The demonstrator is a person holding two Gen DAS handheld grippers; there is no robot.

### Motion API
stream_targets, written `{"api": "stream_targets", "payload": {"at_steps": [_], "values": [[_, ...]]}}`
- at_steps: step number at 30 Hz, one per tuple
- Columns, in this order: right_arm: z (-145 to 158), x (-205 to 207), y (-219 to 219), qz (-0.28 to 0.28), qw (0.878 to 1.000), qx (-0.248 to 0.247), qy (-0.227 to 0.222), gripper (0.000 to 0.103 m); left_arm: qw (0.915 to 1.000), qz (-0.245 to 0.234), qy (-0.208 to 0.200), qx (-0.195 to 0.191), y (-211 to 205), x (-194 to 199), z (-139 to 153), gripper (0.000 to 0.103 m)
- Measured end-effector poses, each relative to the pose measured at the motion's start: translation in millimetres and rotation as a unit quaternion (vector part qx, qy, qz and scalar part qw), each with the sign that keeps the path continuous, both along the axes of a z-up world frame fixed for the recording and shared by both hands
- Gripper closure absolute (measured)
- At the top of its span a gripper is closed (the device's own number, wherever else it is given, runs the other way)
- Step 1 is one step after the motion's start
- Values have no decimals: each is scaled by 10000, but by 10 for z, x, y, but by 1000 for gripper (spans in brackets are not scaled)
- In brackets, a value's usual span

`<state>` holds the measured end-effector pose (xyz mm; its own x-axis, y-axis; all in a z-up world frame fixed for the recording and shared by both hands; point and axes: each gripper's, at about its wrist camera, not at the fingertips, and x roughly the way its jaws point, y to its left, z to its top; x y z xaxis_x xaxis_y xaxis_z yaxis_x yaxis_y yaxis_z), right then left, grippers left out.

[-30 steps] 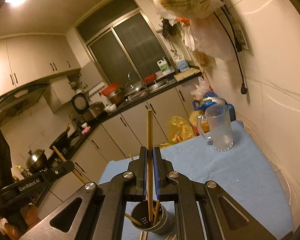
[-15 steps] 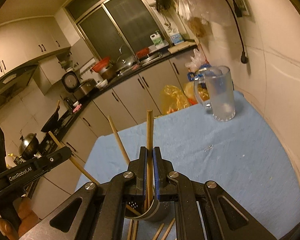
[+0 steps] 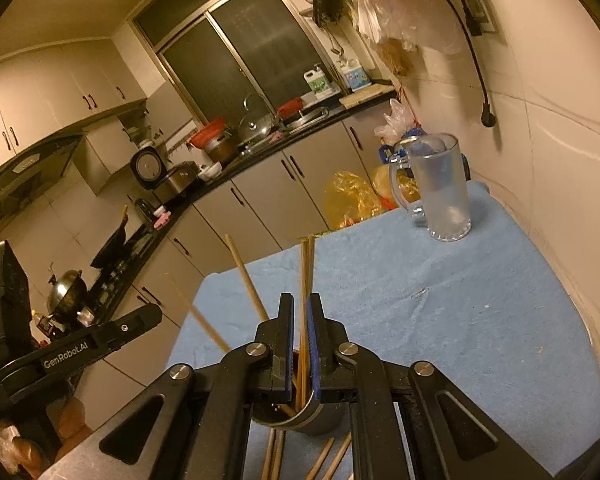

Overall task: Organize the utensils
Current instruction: 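Drop the chopstick into the holder with the right tool while the left tool drops its own, then grasp a third chopstick with the right tool while the left tool grasps another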

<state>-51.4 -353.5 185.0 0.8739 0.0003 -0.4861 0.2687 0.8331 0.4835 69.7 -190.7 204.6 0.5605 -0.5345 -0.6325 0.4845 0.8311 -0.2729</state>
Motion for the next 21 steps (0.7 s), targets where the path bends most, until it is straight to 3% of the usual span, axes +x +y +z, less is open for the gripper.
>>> {"api": "stream_targets", "payload": {"at_steps": [3, 9, 13, 16, 21], "values": [[-54, -153, 3, 9, 10000, 78, 34, 95, 10000, -8, -36, -12, 119, -134, -1, 87], [-465, -435, 22, 106, 9980, 333, 527, 95, 9997, -13, 157, 168, 382, -382, -274, 86], [-840, -585, 52, 135, 9936, 610, 944, 95, 9974, -1, 601, 391, 479, -468, -712, 86], [-1070, -665, 45, 150, 9895, 790, 1201, 95, 9908, -33, 1207, 604, 459, -440, -1137, 86], [-1187, -774, 50, 110, 9875, 845, 1323, 95, 9801, -111, 1779, 869, 308, -336, -1591, 86]]}}
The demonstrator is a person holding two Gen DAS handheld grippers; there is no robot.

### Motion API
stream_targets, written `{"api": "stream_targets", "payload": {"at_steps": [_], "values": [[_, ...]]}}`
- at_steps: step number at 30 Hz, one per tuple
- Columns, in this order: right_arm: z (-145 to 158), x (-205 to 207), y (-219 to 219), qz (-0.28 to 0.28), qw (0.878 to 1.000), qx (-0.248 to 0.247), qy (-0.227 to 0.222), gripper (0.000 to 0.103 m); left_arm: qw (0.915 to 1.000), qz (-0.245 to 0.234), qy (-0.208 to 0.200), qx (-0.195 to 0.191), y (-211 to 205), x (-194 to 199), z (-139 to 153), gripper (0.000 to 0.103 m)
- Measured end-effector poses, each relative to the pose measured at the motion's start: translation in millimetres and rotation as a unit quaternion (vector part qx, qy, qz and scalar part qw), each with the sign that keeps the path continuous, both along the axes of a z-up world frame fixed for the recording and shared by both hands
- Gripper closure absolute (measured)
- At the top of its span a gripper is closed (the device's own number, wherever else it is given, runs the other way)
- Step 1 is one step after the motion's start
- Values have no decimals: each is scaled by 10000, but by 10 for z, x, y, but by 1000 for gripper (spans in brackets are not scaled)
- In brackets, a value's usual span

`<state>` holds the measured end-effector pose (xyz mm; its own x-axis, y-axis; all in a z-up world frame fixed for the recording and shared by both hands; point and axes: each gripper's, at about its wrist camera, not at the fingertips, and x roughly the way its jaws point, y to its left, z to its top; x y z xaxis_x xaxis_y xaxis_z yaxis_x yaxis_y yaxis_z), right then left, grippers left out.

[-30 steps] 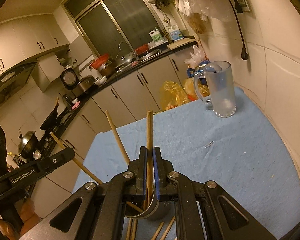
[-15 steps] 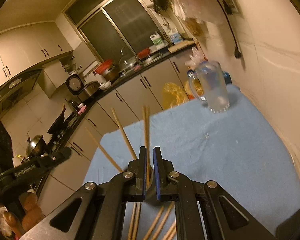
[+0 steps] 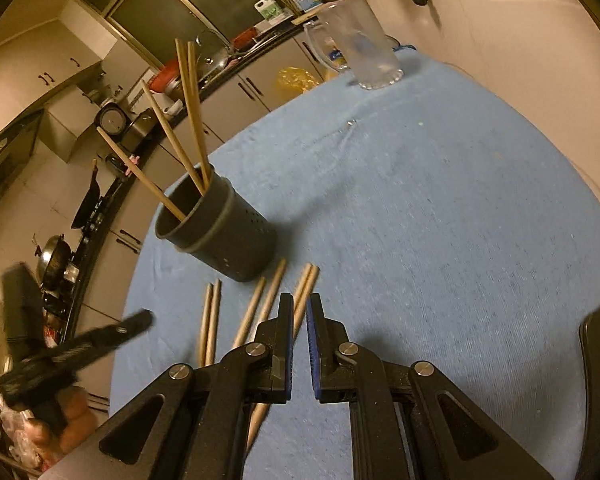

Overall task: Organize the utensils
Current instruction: 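Grasp a third chopstick with the right tool while the left tool grasps another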

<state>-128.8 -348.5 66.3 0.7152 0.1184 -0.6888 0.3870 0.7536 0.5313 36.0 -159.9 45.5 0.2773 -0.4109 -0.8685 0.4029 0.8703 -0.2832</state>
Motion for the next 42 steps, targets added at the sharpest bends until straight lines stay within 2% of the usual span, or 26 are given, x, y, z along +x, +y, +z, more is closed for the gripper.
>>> {"api": "stream_targets", "payload": {"at_steps": [6, 11, 14, 17, 22, 32, 42], "values": [[28, -52, -8, -70, 10000, -49, 28, 95, 9995, 20, 21, 305, -144, 60, -153, 86], [-12, -23, 13, -72, 9999, -17, 113, 95, 9991, -44, 69, 409, -242, 80, -284, 86], [-43, 18, 36, -46, 9998, -2, 196, 95, 9987, -76, -76, 492, -262, 56, -272, 87], [-78, 93, 77, 3, 9993, -51, 366, 95, 9980, -45, -174, 609, -233, 35, -277, 96], [-182, 299, 181, 176, 9971, -121, 736, 95, 9975, 146, -217, 663, -38, -6, -280, 96], [-354, 667, 396, 295, 9890, -408, 1391, 95, 9990, 121, -274, 341, 258, -125, -281, 96], [-298, 893, 596, 116, 9770, -942, 1912, 93, 9994, 73, -327, -129, 387, -6, -338, 96]]}}
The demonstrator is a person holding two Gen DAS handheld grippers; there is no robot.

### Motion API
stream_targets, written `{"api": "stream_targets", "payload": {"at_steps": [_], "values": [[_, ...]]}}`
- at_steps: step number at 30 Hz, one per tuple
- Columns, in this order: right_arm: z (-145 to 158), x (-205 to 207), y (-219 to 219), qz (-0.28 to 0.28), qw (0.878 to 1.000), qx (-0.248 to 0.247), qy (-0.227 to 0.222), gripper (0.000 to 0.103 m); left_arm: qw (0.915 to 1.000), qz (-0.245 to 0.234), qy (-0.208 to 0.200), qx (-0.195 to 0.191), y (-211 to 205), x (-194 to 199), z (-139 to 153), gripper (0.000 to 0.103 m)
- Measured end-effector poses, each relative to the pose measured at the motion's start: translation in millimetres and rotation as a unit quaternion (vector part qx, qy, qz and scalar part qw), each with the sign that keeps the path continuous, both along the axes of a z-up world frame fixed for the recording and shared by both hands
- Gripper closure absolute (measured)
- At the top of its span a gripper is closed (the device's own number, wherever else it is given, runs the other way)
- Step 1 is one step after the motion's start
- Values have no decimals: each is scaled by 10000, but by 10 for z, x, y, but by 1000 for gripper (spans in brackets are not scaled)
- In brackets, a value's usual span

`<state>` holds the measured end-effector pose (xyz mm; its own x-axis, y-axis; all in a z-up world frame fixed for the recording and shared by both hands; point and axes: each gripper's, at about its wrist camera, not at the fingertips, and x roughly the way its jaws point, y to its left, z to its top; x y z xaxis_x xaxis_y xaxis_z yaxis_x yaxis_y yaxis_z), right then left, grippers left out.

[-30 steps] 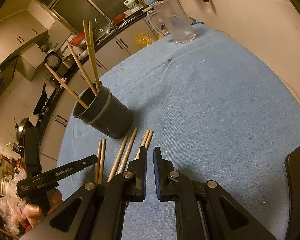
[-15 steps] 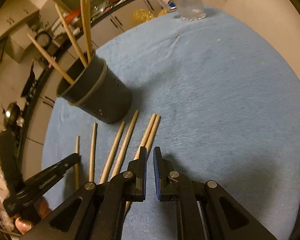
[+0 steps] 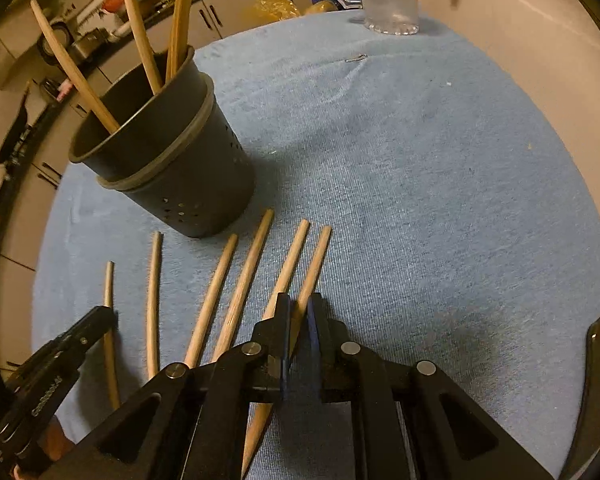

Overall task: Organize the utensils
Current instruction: 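Grasp a third chopstick with the right tool while the left tool grasps another, then carry the right tool's chopstick over the holder while the left tool carries its own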

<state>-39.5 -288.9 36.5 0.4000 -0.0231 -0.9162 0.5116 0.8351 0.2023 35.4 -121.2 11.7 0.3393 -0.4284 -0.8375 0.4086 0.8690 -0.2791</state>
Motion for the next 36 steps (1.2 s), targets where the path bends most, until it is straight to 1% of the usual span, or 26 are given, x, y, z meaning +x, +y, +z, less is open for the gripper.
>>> {"api": "stream_targets", "payload": {"at_steps": [3, 6, 7, 9, 11, 15, 16, 20, 22, 26, 30, 36], "values": [[0, 49, 24, 53, 9998, -161, 75, 93, 10000, -32, -43, -39, 20, -23, -12, 96], [0, 69, 45, 133, 9996, -266, 18, 94, 9998, -57, -23, -168, 55, -42, -24, 97], [3, 55, 51, 152, 9996, -256, -21, 94, 9997, -52, -7, -219, 83, -57, -24, 97], [-1, 0, 8, 77, 9999, -61, -142, 96, 9991, -104, 62, -396, 119, -76, -23, 97], [29, -88, -50, 8, 9991, 208, -373, 97, 9987, -106, -36, -506, 133, -96, 22, 97], [252, -362, -91, -100, 9949, 240, -975, 97, 9958, -171, -290, -848, 200, -206, 176, 97], [325, -455, -104, -107, 9931, 200, -1151, 97, 9955, -168, -332, -867, 205, -223, 201, 97], [631, -747, -66, -85, 9826, 2, -1856, 97, 9958, -32, -525, -743, 242, -341, 319, 97], [734, -876, -10, -66, 9771, -146, -2123, 97, 9955, 27, -556, -766, 280, -398, 408, 97], [932, -1056, 70, 67, 9634, -330, -2658, 97, 9950, 166, -706, -689, 348, -545, 604, 97], [1065, -1173, 243, 218, 9533, -471, -2977, 97, 9938, 239, -874, -641, 398, -673, 763, 97], [1243, -1439, 222, 285, 9426, -517, -3287, 97, 9923, 296, -1038, -609, 429, -892, 944, 97]]}}
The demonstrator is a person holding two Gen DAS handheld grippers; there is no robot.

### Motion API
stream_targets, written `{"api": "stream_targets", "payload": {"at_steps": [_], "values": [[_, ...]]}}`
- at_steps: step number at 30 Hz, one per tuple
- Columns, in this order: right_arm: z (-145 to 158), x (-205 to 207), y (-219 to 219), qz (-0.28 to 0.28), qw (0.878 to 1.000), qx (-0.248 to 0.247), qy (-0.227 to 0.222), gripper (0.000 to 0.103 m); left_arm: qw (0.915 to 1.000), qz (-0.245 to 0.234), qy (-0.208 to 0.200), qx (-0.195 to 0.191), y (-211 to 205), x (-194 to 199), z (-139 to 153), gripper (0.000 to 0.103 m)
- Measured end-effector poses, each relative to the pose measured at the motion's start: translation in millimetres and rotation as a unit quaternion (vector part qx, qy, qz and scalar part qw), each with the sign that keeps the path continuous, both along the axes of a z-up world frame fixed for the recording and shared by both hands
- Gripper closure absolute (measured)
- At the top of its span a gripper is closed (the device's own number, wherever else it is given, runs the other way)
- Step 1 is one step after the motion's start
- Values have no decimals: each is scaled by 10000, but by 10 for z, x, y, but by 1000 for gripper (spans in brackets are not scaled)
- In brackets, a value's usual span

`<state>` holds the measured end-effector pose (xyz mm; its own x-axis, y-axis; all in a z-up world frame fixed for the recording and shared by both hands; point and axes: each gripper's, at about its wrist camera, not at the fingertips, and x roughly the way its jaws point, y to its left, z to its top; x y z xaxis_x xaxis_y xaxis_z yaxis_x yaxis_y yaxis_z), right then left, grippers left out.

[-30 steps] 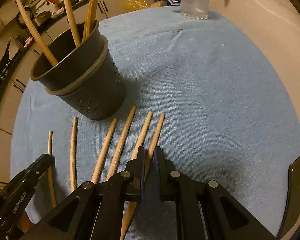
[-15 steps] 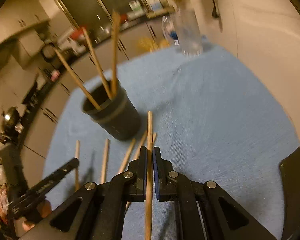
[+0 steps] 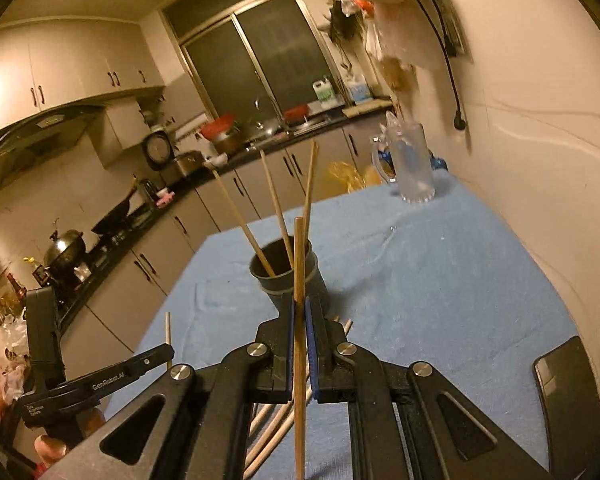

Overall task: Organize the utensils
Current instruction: 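Carry the right tool's chopstick over the holder while the left tool carries its own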

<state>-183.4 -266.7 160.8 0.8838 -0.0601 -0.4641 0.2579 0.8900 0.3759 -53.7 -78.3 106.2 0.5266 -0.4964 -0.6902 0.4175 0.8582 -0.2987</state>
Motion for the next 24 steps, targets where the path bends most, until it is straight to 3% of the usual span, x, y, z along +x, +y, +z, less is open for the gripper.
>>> {"api": "stream_targets", "payload": {"at_steps": [24], "values": [[195, -201, -75, 36, 9994, 51, -332, 97, 9991, -38, -392, -148, 42, -178, 451, 97]]}}
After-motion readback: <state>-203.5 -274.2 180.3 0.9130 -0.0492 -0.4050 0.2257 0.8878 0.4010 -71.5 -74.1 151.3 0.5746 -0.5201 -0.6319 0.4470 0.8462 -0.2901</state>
